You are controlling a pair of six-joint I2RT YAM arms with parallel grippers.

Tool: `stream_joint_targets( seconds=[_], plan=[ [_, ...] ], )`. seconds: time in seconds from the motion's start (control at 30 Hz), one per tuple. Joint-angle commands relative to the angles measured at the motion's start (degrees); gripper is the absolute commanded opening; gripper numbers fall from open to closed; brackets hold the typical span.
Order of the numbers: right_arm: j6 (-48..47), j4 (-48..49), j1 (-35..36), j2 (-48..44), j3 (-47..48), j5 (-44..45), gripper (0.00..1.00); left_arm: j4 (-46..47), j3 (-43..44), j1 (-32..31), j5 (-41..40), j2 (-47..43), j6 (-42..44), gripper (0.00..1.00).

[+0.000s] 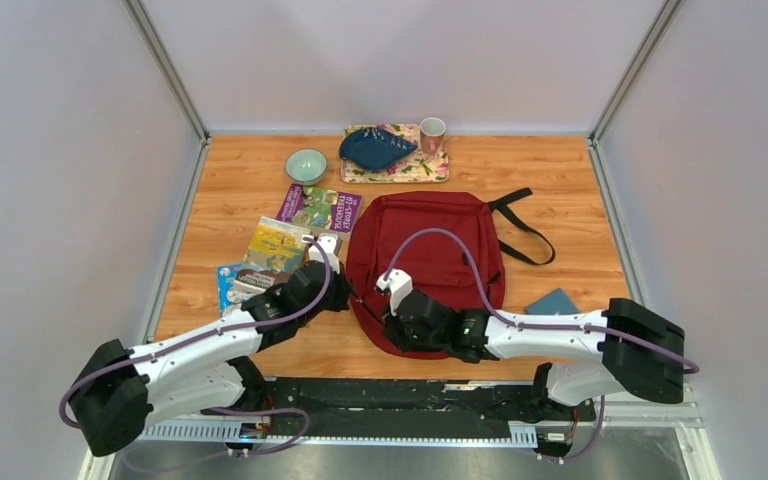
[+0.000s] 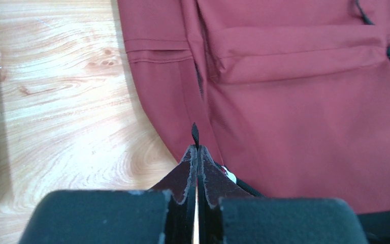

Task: Pack the student bag
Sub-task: Unzip the student bag.

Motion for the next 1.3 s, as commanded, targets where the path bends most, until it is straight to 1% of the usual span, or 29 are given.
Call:
stream_joint_targets(
  seconds=[0.0,0.1,0.23,0.37,0.53,0.7,0.9,1.0,1.03,1.1,1.13,1.2,1.23,1.27],
  plan=[
    [2.2,-1.9,2.1,-1.2,-2.1,-1.7,0.00,3.8,2.5,6.5,1.9,3.8,4.3,0.00],
    [2.6,-1.7,2.8,-1.2,-2.6,-1.7,0.00,6.2,3.9,9.1,4.0,6.2,5.4,0.00],
    [3.0,-1.4,3.2,-1.1,-2.9,-1.6,0.00,8.1,7.1,14.4,8.3,8.5,6.7,0.00],
    [2.8,-1.4,3.7,-1.1,-2.8,-1.6,0.00,8.3,11.1,16.6,11.3,11.0,8.6,0.00],
    [3.0,-1.5,3.9,-0.8,-2.6,-0.6,0.00,7.8,14.3,17.1,13.1,13.9,9.9,0.00],
    [3.4,-1.3,3.9,-0.5,-1.6,1.0,0.00,7.6,14.4,17.5,15.8,16.1,8.7,0.00],
    [3.2,-0.5,3.9,1.7,2.4,-0.3,0.00,6.9,16.2,18.3,17.1,17.6,8.5,0.00],
    [3.1,-1.9,3.9,2.8,4.9,1.3,0.07,4.5,18.3,18.7,18.2,17.7,9.4,0.00],
    [3.3,-2.6,3.8,3.0,5.4,2.4,0.16,2.2,18.6,18.7,18.0,17.6,9.5,0.09],
    [3.0,-4.5,3.5,2.2,6.3,4.2,0.25,0.9,18.2,18.7,17.6,16.1,9.7,0.27],
    [3.0,-5.0,3.2,1.4,6.4,4.6,0.37,0.2,17.8,18.8,17.3,15.4,9.7,0.43],
    [3.4,-6.4,2.3,-1.6,5.9,5.4,0.49,-0.6,16.4,19.3,14.7,12.9,9.6,0.58],
    [3.5,-6.9,1.9,-3.0,5.6,5.4,0.57,-1.8,16.2,19.5,14.2,12.0,9.5,0.68],
    [3.5,-8.0,1.5,-4.4,5.4,5.6,0.59,-2.5,15.9,20.3,13.5,11.1,9.6,0.73]
  ],
)
